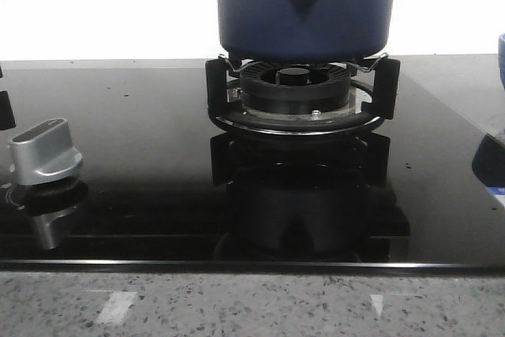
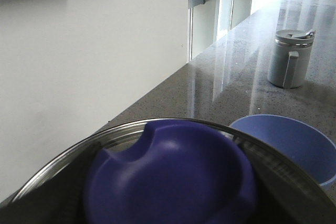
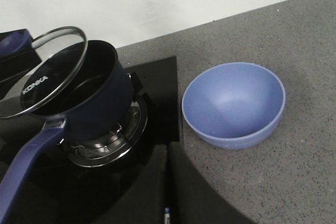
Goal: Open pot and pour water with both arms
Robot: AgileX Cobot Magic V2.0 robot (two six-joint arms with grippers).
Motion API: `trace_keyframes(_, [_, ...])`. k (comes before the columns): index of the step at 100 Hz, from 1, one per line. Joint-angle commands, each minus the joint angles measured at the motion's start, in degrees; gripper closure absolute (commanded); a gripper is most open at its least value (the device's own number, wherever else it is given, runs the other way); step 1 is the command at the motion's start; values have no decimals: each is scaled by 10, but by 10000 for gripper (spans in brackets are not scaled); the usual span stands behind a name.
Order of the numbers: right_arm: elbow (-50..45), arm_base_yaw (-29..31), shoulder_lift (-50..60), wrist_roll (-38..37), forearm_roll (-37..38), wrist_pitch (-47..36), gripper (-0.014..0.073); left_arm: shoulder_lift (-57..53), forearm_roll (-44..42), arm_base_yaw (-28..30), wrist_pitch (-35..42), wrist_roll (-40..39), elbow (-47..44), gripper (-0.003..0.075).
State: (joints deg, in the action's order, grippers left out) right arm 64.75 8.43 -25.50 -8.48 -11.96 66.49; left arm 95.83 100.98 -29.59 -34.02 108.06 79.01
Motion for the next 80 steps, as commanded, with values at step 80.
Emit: trace_keyframes(80, [-22, -1, -5, 8, -4, -61, 660, 18, 62, -6, -23, 3, 39, 405])
